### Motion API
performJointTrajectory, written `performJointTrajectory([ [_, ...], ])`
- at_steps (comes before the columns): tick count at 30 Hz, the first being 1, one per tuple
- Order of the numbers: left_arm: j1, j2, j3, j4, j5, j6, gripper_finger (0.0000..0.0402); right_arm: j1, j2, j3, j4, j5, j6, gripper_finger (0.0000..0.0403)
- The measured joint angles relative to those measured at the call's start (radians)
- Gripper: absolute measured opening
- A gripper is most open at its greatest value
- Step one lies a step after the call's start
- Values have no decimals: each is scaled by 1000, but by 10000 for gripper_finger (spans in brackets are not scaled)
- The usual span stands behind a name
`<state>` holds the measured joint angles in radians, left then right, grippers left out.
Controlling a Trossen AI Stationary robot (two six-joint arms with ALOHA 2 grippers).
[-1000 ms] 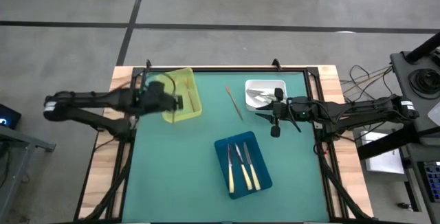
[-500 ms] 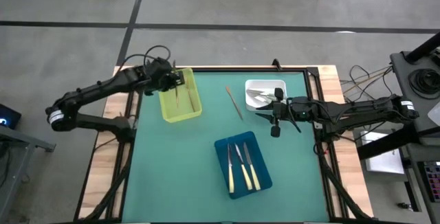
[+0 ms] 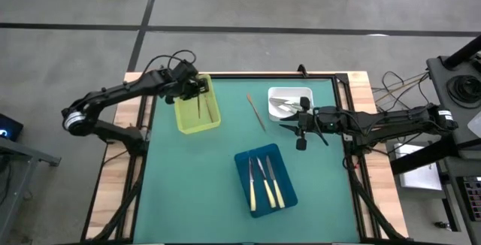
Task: Sort silverware by color (type)
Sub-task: Put the bottom gold knife into the yellow bin
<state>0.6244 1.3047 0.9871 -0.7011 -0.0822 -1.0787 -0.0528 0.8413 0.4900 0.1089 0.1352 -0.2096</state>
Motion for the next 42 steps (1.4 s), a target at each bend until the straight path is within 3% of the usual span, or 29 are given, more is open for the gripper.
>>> performJointTrajectory([
  [42, 65, 142, -113, 64, 21, -11, 0, 0, 0, -3, -26, 76, -8, 77],
])
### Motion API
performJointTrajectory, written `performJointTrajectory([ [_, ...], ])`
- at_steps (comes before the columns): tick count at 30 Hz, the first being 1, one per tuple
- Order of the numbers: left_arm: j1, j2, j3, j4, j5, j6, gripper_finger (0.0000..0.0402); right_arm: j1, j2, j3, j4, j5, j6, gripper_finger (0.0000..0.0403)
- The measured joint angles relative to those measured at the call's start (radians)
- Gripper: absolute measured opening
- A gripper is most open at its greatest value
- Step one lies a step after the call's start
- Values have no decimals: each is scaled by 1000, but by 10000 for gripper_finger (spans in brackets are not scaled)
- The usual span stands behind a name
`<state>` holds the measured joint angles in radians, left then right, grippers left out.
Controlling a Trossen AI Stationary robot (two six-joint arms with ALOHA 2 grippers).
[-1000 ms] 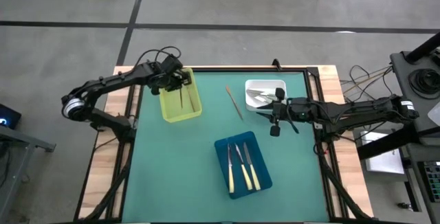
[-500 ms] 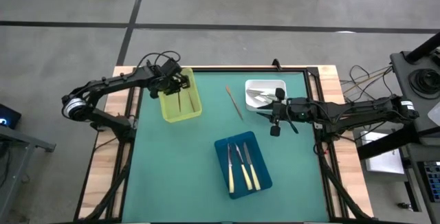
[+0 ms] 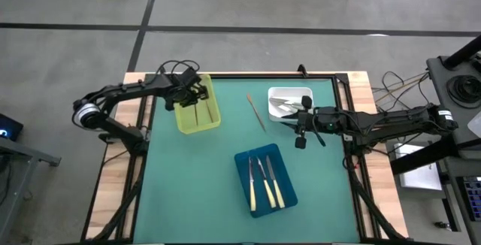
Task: Sort silverware by color (type)
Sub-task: Put the bottom gold knife into the yellow bin
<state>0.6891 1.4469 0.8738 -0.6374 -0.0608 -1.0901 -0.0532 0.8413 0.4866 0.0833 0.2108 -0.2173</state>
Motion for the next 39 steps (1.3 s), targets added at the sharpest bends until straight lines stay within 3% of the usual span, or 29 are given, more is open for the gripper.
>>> performJointTrajectory([
  [28, 0, 41, -109, 62, 48, -87, 0, 0, 0, 0, 0, 1, -1, 77],
  [39, 0, 41, -111, 62, 32, -87, 28, 0, 0, 0, 0, 1, -1, 77],
])
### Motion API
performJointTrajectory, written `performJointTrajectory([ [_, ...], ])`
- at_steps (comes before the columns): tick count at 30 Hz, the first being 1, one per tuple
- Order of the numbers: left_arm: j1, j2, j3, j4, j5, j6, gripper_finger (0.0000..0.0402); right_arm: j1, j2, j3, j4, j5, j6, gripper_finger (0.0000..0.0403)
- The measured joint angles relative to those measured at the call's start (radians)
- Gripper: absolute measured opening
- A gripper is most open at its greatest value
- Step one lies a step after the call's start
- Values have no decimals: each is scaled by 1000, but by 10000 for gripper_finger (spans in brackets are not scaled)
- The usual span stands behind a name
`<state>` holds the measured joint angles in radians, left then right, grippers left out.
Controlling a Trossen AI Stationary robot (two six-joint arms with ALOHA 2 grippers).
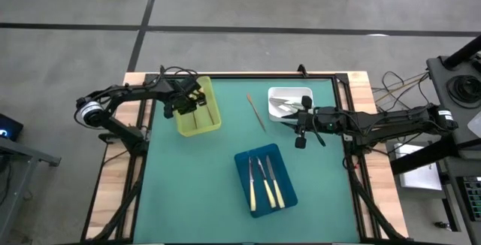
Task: Sort silverware by color (type)
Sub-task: Put the bottom gold knife into the yellow bin, then put the gold knife into the yellow bin
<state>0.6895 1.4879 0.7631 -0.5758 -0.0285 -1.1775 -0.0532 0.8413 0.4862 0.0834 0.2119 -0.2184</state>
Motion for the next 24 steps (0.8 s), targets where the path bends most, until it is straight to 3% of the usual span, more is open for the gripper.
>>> performJointTrajectory([
  [8, 0, -3, 13, -13, 1, 18, 29, 0, 0, 0, -4, 0, -1, 77],
  [13, -1, -40, 48, -38, 39, 117, 29, 0, 0, 0, -4, 1, 10, 77],
  [20, -14, -148, 117, -106, 36, 345, 29, 0, 0, 0, 4, 82, 83, 77],
  [24, -71, -248, 133, -102, -53, 521, 29, 0, 0, 3, 2, 88, 163, 77],
])
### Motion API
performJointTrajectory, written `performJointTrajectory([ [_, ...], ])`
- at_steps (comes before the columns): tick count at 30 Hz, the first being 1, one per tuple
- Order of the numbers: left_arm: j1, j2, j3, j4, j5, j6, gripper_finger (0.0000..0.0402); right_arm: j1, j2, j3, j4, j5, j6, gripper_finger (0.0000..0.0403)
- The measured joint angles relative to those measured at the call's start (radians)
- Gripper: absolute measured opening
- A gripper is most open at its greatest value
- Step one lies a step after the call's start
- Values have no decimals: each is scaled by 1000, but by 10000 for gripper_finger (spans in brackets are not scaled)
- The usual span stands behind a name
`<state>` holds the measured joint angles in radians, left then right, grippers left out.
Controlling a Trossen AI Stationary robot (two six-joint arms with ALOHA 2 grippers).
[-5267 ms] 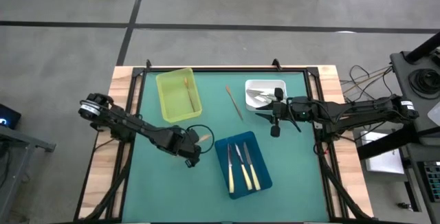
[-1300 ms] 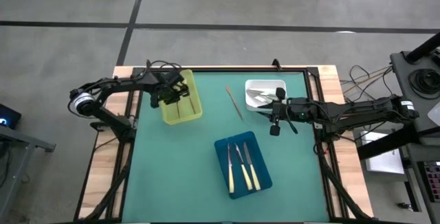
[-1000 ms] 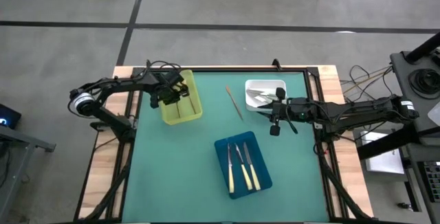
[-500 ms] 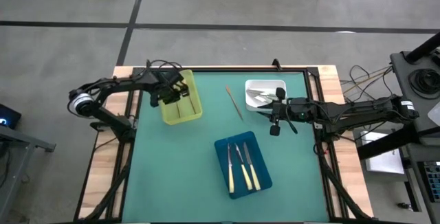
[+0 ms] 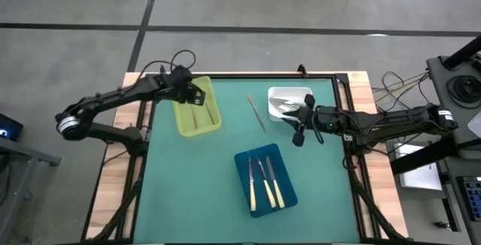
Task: Sort silverware by color (type)
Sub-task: Put the gold knife into the yellow bin
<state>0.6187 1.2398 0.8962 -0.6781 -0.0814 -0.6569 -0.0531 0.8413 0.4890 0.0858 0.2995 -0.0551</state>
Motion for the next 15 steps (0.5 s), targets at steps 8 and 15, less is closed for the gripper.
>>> performJointTrajectory([
  [8, -184, -181, -1, 57, -190, 245, 29, 0, 6, 26, -9, 0, 218, 77],
  [15, -291, -210, -3, 205, -190, 552, 17, 0, 89, 151, -7, 43, 266, 77],
])
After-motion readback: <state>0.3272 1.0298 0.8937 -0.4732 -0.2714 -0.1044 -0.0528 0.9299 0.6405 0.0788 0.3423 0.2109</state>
